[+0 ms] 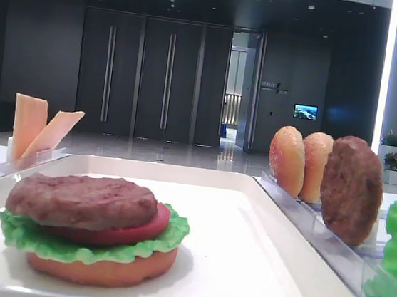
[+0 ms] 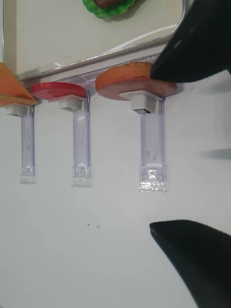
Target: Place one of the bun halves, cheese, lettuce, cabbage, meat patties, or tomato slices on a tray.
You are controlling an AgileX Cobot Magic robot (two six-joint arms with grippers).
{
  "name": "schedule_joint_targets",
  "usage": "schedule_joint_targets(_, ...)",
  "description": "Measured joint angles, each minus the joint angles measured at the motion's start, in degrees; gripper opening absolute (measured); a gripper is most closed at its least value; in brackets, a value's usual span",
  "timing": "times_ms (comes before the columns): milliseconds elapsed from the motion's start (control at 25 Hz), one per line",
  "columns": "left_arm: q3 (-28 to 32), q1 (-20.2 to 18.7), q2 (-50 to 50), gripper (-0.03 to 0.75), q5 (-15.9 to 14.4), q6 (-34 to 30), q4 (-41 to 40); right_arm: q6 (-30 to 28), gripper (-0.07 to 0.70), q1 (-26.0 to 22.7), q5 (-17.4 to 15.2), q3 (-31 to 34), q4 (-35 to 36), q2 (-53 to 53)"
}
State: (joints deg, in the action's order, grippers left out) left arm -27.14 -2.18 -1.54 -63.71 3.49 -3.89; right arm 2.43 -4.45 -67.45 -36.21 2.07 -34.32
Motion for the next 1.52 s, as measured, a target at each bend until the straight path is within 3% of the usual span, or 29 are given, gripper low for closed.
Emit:
schedule_joint_targets(280, 0.0, 0.0, 0.0, 0.692, 0.0, 0.0, 0.0, 0.0, 0.58, 0.0, 0.5, 5.5, -1.0, 21.1)
schedule_joint_targets(560, 0.0, 0.0, 0.0, 0.692, 0.0, 0.0, 0.0, -0.1, 0.58, 0.0, 2.3, 7.1, -0.9, 32.9)
schedule_joint_targets(1520, 0.0, 0.0, 0.0, 0.692, 0.0, 0.0, 0.0, 0.0, 0.58, 0.0, 2.5, 7.1, -0.9, 34.8)
